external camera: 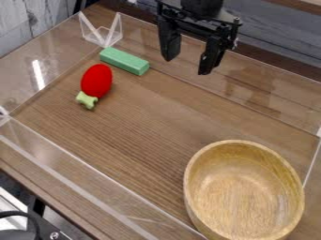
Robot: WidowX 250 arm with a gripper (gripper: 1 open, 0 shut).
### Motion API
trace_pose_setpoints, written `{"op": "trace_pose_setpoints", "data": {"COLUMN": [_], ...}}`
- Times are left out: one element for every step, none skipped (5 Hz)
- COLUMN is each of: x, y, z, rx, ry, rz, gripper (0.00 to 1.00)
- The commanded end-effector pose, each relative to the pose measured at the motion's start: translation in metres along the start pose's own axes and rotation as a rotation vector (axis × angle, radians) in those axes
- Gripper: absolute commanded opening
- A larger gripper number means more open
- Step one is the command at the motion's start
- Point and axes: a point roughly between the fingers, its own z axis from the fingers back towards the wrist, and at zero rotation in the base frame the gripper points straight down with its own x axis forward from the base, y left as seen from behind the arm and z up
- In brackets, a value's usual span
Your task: Move the red object to the right side of the table
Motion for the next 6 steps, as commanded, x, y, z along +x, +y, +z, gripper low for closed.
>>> {"op": "trace_pose_setpoints", "data": {"x": [-0.001, -0.01, -0.024, -0.028, -0.034, -0.035], "y": [0.004, 0.03, 0.068, 0.106, 0.138, 0.155], "z": [-0.007, -0.012, -0.014, -0.014, -0.019, -0.033], "rx": [0.003, 0.009, 0.024, 0.034, 0.035, 0.03], "ry": [0.02, 0.025, 0.006, -0.012, -0.02, -0.027], "rz": [-0.007, -0.013, 0.0, 0.011, 0.016, 0.018], "gripper": [1.0, 1.0, 1.0, 1.0, 1.0, 1.0]}}
